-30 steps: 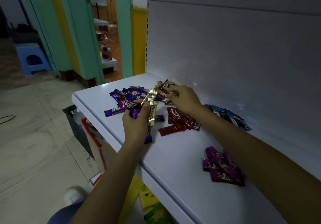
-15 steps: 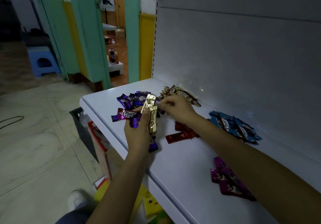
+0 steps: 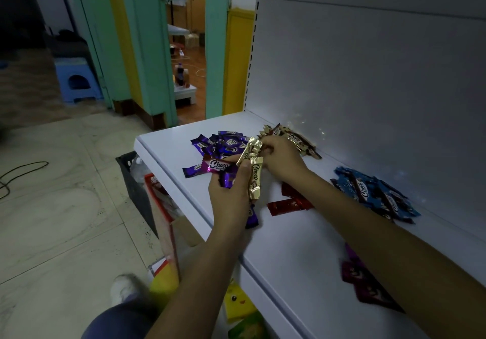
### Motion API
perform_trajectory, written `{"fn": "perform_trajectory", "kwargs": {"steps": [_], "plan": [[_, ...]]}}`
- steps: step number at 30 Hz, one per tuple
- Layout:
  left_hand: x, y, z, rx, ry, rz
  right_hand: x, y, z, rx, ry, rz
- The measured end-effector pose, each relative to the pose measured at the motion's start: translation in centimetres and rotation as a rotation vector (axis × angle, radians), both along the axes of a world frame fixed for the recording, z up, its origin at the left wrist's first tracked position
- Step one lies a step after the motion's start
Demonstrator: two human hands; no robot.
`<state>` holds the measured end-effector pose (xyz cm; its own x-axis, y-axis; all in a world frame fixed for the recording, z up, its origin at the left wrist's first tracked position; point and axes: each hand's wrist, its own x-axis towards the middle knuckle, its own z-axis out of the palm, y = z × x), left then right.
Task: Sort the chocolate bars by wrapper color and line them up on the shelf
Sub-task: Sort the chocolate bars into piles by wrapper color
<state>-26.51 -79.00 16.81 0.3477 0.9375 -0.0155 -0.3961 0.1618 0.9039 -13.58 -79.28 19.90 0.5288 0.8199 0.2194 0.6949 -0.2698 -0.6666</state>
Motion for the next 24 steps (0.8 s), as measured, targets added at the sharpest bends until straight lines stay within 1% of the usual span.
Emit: {"fn": "perform_trajectory", "kwargs": {"steps": [2, 3, 4, 6, 7, 8, 10, 13, 17, 20, 21, 24], "plan": [[0.0, -0.1, 0.1, 0.014, -0.006, -0.025, -0.1, -1.2, 0.8, 0.149, 0.335, -0.019], [-0.1, -0.2, 0.2, 0.027, 0.001, -0.047, -0.1, -2.1, 1.2, 0.168, 0.484, 0.016], [-0.1, -0.3, 0.2, 0.047, 0.019, -0.075, 0.0, -3.0, 1.6, 0.141, 0.544, 0.077], [-0.2, -0.6, 0.2, 0.115, 0.066, -0.131, 0.1, -4.8, 1.8, 0.041, 0.489, 0.199], [-0.2, -0.6, 0.2, 0.160, 0.090, -0.158, 0.3, -5.6, 1.7, 0.022, 0.475, 0.215], [-0.2, -0.7, 0.1, 0.206, 0.114, -0.183, 0.5, -6.0, 1.7, 0.036, 0.498, 0.191], [-0.2, -0.8, 0.0, 0.265, 0.146, -0.214, 1.4, -6.6, 1.6, 0.137, 0.599, 0.078], [-0.2, -0.8, -0.1, 0.235, 0.136, -0.235, 3.1, -7.0, 1.8, 0.276, 0.721, -0.119], [-0.1, -0.8, -0.2, 0.229, 0.132, -0.232, 5.3, -6.9, 1.4, 0.387, 0.672, -0.339], [0.0, -0.8, -0.3, 0.234, 0.127, -0.221, 6.5, -5.7, 1.1, 0.445, 0.612, -0.435], [0.1, -0.8, -0.4, 0.230, 0.124, -0.222, 6.8, -5.1, 0.9, 0.446, 0.544, -0.446], [0.2, -0.7, -0.5, 0.223, 0.113, -0.231, 7.2, -3.2, 0.3, 0.353, 0.228, -0.396]]}}
